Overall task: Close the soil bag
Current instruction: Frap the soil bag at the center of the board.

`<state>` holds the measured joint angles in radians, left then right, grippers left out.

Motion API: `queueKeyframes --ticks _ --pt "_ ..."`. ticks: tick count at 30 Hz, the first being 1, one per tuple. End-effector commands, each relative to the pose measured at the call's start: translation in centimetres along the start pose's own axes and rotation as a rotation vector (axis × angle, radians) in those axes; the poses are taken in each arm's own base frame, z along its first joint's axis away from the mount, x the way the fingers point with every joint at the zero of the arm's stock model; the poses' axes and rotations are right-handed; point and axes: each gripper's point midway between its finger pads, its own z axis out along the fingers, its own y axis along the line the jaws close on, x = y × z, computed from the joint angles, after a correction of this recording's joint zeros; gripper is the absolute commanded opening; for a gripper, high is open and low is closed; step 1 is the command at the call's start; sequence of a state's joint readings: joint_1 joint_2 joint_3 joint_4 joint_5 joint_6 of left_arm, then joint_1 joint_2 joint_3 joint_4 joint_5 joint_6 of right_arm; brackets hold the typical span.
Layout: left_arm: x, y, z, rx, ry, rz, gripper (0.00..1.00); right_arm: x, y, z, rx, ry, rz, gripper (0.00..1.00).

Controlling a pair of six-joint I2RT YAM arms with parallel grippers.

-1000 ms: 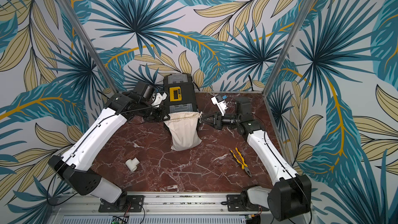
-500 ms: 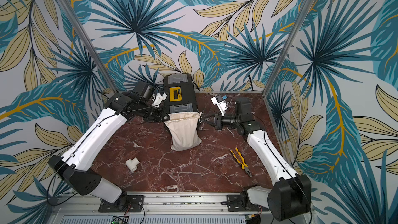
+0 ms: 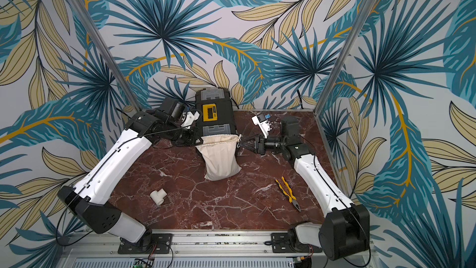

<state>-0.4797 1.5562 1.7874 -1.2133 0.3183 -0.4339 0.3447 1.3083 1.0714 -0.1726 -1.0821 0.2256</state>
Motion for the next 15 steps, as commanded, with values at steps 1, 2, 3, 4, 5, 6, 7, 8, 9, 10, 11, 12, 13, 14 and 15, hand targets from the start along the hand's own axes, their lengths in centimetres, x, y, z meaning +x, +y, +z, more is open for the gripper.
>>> queueKeyframes --ticks 1,2,3,4,5,6,7,8,9,10,11,12,13,14,15 --pt "-0.4 -0.1 -0.9 -0.003 -0.017 0.021 0.0 0.3 0.0 0.1 -0.03 0.001 0.0 0.37" --pt "-0.4 0.0 -0.8 -0.005 -0.015 0.019 0.0 0.2 0.1 0.1 -0.031 -0.002 -0.005 0.36" --pt "-0.4 0.0 -0.8 -0.006 -0.016 0.021 0.0 0.2 0.1 0.1 -0.035 -0.001 -0.003 0.35" --pt "-0.4 -0.1 -0.8 -0.005 -0.016 0.021 0.0 0.2 0.2 0.1 -0.041 0.0 -0.002 0.31" --pt "-0.4 -0.1 -0.8 -0.005 -0.016 0.02 0.0 0.3 0.3 0.1 -0.048 0.001 0.002 0.28" --pt "-0.5 0.0 -0.7 -0.006 -0.016 0.018 0.0 0.2 0.5 0.1 -0.055 -0.001 0.002 0.25" --pt "-0.4 -0.1 -0.7 -0.004 -0.016 0.018 0.0 0.2 0.7 0.0 -0.06 -0.002 0.0 0.21" --pt "-0.5 0.0 -0.7 -0.004 -0.016 0.016 0.0 0.3 0.8 -0.1 -0.062 -0.005 0.0 0.17" --pt "-0.5 0.0 -0.7 -0.005 -0.018 0.016 0.0 0.3 0.9 -0.1 -0.063 -0.007 -0.001 0.14" --pt "-0.5 -0.1 -0.6 -0.003 -0.017 0.016 0.0 0.3 1.1 -0.2 -0.064 -0.01 -0.004 0.12" --pt "-0.5 0.0 -0.6 -0.004 -0.015 0.016 0.0 0.5 1.2 -0.2 -0.068 -0.009 0.0 0.09" --pt "-0.6 0.0 -0.5 -0.005 -0.017 0.016 0.0 0.6 1.2 -0.2 -0.069 -0.007 0.005 0.08" --pt "-0.6 0.0 -0.4 -0.004 -0.016 0.016 0.0 0.7 1.2 -0.3 -0.067 -0.005 0.01 0.04" --pt "-0.6 0.0 -0.4 -0.005 -0.014 0.015 0.0 0.8 1.2 -0.3 -0.064 -0.003 0.013 0.0" --pt "-0.6 0.0 -0.4 -0.005 -0.015 0.015 0.0 0.9 1.2 -0.3 -0.06 -0.001 0.012 0.0"
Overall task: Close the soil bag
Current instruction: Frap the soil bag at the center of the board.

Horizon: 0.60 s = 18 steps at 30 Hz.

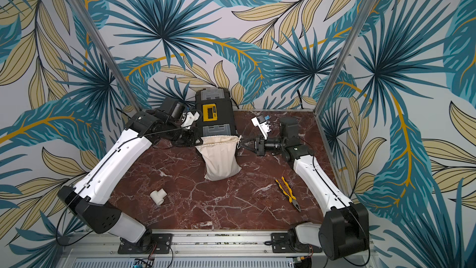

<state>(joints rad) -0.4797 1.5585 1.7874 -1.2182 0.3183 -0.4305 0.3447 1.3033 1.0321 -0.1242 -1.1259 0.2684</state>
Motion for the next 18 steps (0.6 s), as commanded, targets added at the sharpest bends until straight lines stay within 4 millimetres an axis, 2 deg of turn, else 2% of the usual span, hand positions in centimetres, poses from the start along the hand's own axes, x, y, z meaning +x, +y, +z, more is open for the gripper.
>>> queueKeyframes --ticks 1,6,9,11,13,15,18 --pt "-0.7 -0.1 -0.4 -0.003 -0.02 0.015 0.0 0.3 0.8 -0.5 -0.006 -0.004 -0.017 0.0" --pt "-0.7 0.1 -0.2 -0.011 -0.016 0.013 0.0 -0.4 -0.1 -1.3 0.127 -0.032 -0.045 0.0" --pt "-0.7 0.3 -0.3 -0.021 -0.015 0.016 0.0 -1.2 -2.4 -2.5 0.331 -0.03 -0.042 0.0" --pt "-0.6 0.5 -0.3 -0.03 -0.016 0.018 0.0 -1.7 -5.0 -4.3 0.551 -0.022 -0.04 0.0" --pt "-0.6 0.5 -0.3 -0.029 -0.014 0.019 0.0 -3.0 -6.5 -6.5 0.737 -0.023 -0.059 0.0" --pt "-0.6 0.5 -0.3 -0.028 -0.016 0.019 0.0 -4.6 -6.8 -8.3 0.848 -0.056 -0.091 0.0" --pt "-0.8 0.4 -0.4 -0.026 -0.021 0.021 0.0 -7.6 -4.9 -9.3 0.858 -0.155 -0.168 0.0"
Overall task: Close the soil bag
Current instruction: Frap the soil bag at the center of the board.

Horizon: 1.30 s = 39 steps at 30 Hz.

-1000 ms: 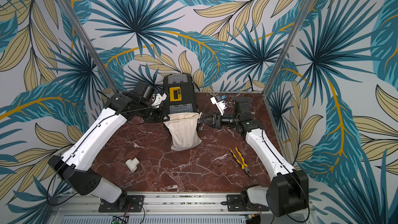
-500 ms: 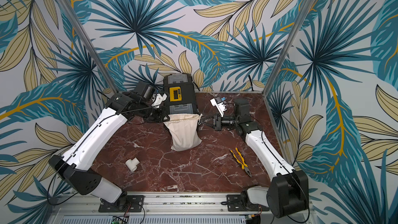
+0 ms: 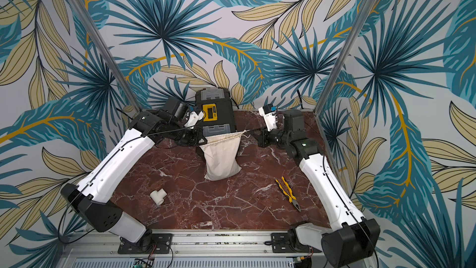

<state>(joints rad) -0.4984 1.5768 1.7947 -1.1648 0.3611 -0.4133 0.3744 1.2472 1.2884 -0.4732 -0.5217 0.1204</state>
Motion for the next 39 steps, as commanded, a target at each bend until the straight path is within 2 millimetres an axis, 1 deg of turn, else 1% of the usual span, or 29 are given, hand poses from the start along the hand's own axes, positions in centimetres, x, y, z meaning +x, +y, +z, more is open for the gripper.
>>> queueKeyframes --ticks 1,3,4,7,10,14,19,22,26,28,30,32,35,37,39 --pt "-0.1 1.9 -1.1 -0.088 -0.009 -0.024 0.0 -2.8 -3.9 -3.0 0.269 -0.107 -0.045 0.0" --pt "-0.1 2.0 -1.1 -0.089 -0.01 -0.024 0.0 -4.6 -2.7 -3.9 0.238 -0.186 -0.066 0.0" --pt "-0.1 2.0 -1.1 -0.092 -0.01 -0.024 0.0 -5.1 -2.5 -4.2 0.238 -0.214 -0.07 0.0" --pt "0.0 2.3 -1.0 -0.105 -0.009 -0.031 0.0 -6.4 -1.6 -5.4 0.231 -0.276 -0.104 0.0" --pt "0.2 3.2 -0.8 -0.146 -0.005 -0.049 0.0 -7.5 -0.2 -6.3 0.194 -0.327 -0.16 0.0" --pt "0.6 4.1 -0.5 -0.181 -0.003 -0.085 0.0 -7.8 0.2 -6.3 0.182 -0.315 -0.191 0.0" --pt "1.3 3.4 0.3 -0.115 0.005 -0.128 0.0 -7.0 0.7 -5.6 0.134 -0.249 -0.206 0.0" --pt "1.7 3.1 -0.1 -0.104 -0.017 -0.141 0.0 -6.2 0.8 -5.1 0.114 -0.199 -0.207 0.0" --pt "2.1 2.1 -1.0 -0.078 -0.051 -0.138 0.0 -5.4 1.3 -4.9 0.079 -0.154 -0.234 0.0" --pt "2.4 1.5 -1.2 -0.065 -0.058 -0.128 0.0 -5.0 1.2 -4.3 0.067 -0.119 -0.236 0.0" --pt "2.6 0.9 -1.2 -0.058 -0.057 -0.117 0.0 -5.0 1.0 -3.9 0.064 -0.102 -0.244 0.0" --pt "2.7 0.3 -1.3 -0.058 -0.062 -0.101 0.0 -5.5 0.4 -4.0 0.108 -0.107 -0.251 0.0" --pt "2.5 -0.5 -2.2 -0.06 -0.095 -0.086 0.0 -6.5 -1.2 -4.5 0.219 -0.094 -0.29 0.0" --pt "2.4 -0.6 -2.6 -0.065 -0.112 -0.101 0.0 -7.1 -2.1 -4.8 0.277 -0.07 -0.323 0.0" --pt "2.6 -0.4 -2.6 -0.071 -0.116 -0.123 0.0 -6.8 -2.4 -4.4 0.285 -0.033 -0.353 0.0"
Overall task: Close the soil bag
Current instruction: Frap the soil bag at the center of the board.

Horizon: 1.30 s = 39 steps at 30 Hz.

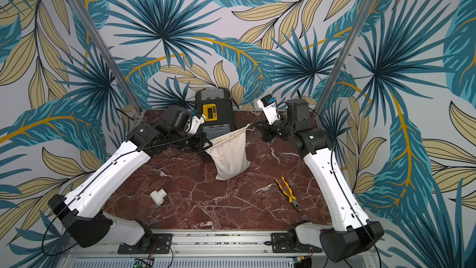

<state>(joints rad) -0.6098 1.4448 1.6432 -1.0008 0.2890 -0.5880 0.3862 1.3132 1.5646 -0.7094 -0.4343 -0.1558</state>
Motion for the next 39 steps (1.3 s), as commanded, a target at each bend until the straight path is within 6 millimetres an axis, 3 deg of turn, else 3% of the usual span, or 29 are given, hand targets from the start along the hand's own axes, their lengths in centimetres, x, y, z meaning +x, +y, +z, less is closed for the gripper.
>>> queueKeyframes --ticks 1,13,16,23,39 --pt "0.9 2.9 -2.4 -0.137 -0.029 -0.08 0.0 -1.5 -4.0 -1.3 0.203 -0.019 -0.09 0.0" --pt "3.5 3.2 -1.8 -0.123 0.016 -0.119 0.0 1.3 0.1 2.3 0.027 0.037 -0.153 0.0" --pt "3.5 2.8 -0.8 -0.089 0.033 -0.061 0.19 1.6 0.7 2.6 0.002 0.033 -0.131 0.0" --pt "3.4 0.9 0.9 0.018 0.089 0.08 0.43 2.3 2.0 2.6 -0.043 0.018 -0.107 0.0" --pt "2.7 -1.4 0.9 0.101 0.193 0.339 0.51 2.1 3.1 2.9 -0.086 0.015 -0.083 0.0"
